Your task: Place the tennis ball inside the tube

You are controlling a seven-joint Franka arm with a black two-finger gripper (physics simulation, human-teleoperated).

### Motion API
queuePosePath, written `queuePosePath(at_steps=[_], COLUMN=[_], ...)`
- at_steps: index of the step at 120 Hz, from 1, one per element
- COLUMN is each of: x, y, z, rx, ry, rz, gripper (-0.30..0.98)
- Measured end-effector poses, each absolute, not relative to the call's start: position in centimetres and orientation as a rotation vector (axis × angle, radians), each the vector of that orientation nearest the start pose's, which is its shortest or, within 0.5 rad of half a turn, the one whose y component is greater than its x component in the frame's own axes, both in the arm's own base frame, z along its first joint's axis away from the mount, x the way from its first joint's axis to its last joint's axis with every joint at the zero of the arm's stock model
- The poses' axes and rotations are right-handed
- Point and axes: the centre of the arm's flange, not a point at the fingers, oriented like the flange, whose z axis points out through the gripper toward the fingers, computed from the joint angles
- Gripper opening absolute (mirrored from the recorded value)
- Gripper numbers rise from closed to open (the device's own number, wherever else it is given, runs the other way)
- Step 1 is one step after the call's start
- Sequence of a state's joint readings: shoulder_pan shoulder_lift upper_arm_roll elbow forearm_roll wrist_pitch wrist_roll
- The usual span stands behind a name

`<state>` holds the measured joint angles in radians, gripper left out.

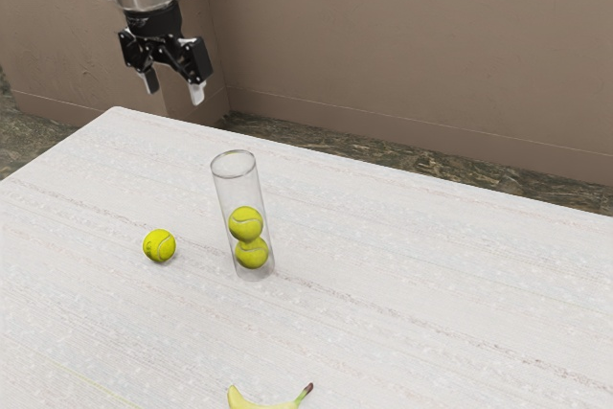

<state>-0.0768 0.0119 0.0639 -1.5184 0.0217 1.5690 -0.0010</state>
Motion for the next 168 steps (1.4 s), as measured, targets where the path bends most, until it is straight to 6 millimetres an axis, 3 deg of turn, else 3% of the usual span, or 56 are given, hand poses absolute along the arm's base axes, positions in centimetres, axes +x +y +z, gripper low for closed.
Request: queuePosePath(at_steps=[17, 34, 50, 77, 89, 112, 128, 151, 168], x=[55.7, 53.2, 51.3, 49.8, 50.0, 51.1, 52.0, 52.6, 53.4], y=[-0.9, -1.2, 0.6, 3.6, 4.6, 6.5, 8.2, 11.1, 13.0], z=[64.6, 65.2, 63.8, 55.8, 53.8, 49.1, 44.1, 38.5, 35.7], rx=[-3.118, -3.113, -3.11, -3.112, -3.111, -3.108, -3.108, -3.11, -3.109], ry=[0.03, 0.048, 0.003, -0.083, -0.116, -0.116, -0.111, -0.097, -0.091], rz=[-0.073, -0.08, -0.042, 0.05, 0.021, -0.01, 0.024, 0.02, -0.002], gripper=[0.69, 0.69, 0.69, 0.69, 0.69, 0.69, 0.69, 0.69, 0.69])
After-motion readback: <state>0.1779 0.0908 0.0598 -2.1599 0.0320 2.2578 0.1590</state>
